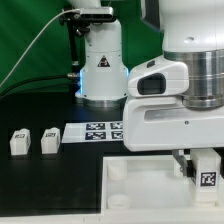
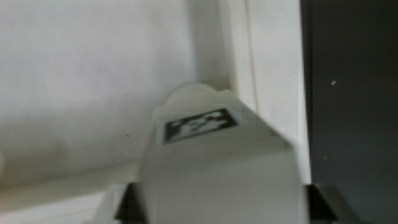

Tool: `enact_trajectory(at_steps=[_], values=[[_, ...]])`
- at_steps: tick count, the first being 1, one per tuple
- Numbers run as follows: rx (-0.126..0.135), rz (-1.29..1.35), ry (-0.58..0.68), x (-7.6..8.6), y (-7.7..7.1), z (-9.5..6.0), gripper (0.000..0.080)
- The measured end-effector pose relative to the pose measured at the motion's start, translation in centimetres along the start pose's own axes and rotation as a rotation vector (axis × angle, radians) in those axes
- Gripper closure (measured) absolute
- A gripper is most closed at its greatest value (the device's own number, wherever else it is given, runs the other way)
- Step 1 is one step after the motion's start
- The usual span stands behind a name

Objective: Assemble one leg

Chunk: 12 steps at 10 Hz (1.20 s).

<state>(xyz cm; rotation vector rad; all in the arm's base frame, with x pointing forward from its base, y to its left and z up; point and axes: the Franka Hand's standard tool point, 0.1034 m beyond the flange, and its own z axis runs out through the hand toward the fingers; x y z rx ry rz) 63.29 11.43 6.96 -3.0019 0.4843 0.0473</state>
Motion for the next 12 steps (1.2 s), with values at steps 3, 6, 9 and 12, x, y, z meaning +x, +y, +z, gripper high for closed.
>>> enact_trajectory(at_steps=[3, 6, 9, 12], values=[[-0.006, 0.478, 0.005, 0.26, 0.33, -0.16, 0.0504], [-0.017, 1.124, -0.023, 0.29, 0.75, -0.02, 0.0504], [-0.011, 1.376, -0.011, -0.01, 0.75, 0.03, 0.0504], [-0.009, 1.263, -0.008, -0.02, 0.60, 0.07, 0.0325]])
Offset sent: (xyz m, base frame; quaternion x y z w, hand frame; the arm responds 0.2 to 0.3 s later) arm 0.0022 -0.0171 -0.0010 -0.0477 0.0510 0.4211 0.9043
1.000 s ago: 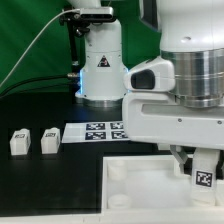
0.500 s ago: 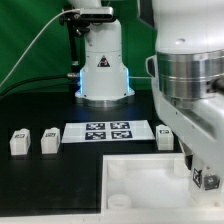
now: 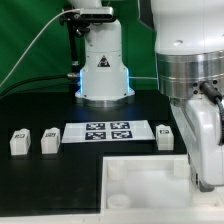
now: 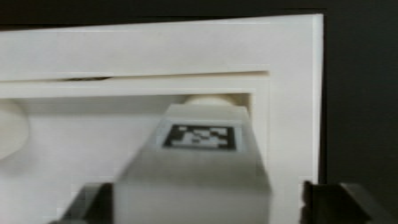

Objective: Assemble one leg

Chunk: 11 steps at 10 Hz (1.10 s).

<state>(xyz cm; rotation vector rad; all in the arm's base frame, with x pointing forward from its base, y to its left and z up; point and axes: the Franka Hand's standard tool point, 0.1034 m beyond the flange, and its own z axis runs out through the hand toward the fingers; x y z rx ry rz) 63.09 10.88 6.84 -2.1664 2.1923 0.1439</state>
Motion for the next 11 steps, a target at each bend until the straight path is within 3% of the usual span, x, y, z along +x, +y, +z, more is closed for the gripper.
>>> enact_trajectory(at_steps=[1, 2, 6, 8, 10, 11], values=[[0.028, -0.244, 0.001, -0.39, -0.43, -0.23, 0.0211], [0.033, -0.396, 0.004, -0.29, -0.29, -0.27, 0.0162], [0.030, -0.723, 0.011, -0.12, -0.31, -0.11, 0.0151], [0.014, -1.138, 0.014, -0.21, -0.16, -0.72, 0.0151], [0.004, -1.266, 0.009, -0.14, 0.01, -0.61, 0.0151], [0.005, -1.234, 0.008, -0.15, 0.02, -0.59, 0.0277]])
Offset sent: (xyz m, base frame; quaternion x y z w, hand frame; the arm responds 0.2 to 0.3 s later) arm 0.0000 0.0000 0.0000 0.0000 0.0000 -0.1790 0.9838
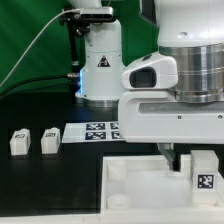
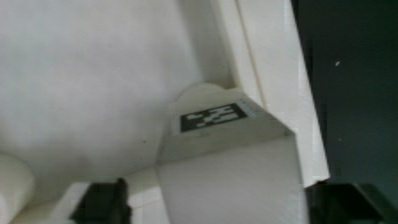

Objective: Assemble one leg

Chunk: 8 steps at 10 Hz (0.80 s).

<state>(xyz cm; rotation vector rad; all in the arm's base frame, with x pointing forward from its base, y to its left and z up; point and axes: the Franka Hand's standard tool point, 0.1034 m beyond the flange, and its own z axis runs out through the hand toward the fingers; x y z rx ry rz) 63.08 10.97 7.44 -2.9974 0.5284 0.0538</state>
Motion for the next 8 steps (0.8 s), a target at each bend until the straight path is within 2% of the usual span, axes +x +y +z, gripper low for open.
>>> enact_trajectory(at_steps=[1, 2, 5, 6, 8], values=[[0.000, 0.029, 0.000, 0.00, 0.01, 0.02, 0.0415], [0.000, 0.027, 0.000, 0.00, 0.03, 0.03, 0.0506], [0.001, 0.372, -0.002, 0.10, 0.15, 0.18, 0.0506], [-0.008, 0.535, -0.009, 0.48, 0.33, 0.16, 0.0506], [-0.045, 0.960, -0.036, 0.48, 0.29, 0.08, 0.0506]])
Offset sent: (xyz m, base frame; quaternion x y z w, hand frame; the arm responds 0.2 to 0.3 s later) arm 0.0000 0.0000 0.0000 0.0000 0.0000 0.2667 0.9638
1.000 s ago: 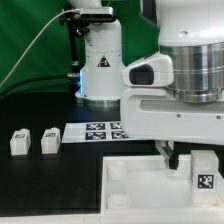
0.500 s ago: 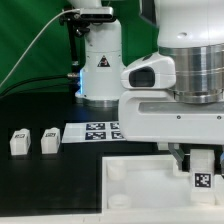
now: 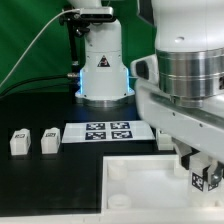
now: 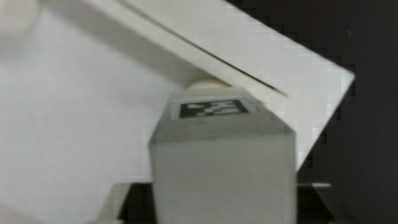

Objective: Assemble one leg

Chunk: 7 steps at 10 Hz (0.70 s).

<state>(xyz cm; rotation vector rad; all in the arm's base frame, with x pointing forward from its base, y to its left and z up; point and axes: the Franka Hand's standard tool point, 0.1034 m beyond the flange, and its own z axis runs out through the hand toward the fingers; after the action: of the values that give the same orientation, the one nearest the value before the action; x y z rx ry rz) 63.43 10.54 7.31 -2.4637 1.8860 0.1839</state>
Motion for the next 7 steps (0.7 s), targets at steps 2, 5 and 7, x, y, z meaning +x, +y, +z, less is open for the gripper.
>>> enact_trajectory(at_steps=[2, 5, 7], values=[[-0.017, 0.404, -0.015, 0.05, 0.10, -0.12, 0.0506], [-0.019, 0.632, -0.017, -0.02, 0.25, -0.18, 0.0506], [-0.020, 0.599, -0.015, -0.02, 0.30, -0.07, 0.0389]])
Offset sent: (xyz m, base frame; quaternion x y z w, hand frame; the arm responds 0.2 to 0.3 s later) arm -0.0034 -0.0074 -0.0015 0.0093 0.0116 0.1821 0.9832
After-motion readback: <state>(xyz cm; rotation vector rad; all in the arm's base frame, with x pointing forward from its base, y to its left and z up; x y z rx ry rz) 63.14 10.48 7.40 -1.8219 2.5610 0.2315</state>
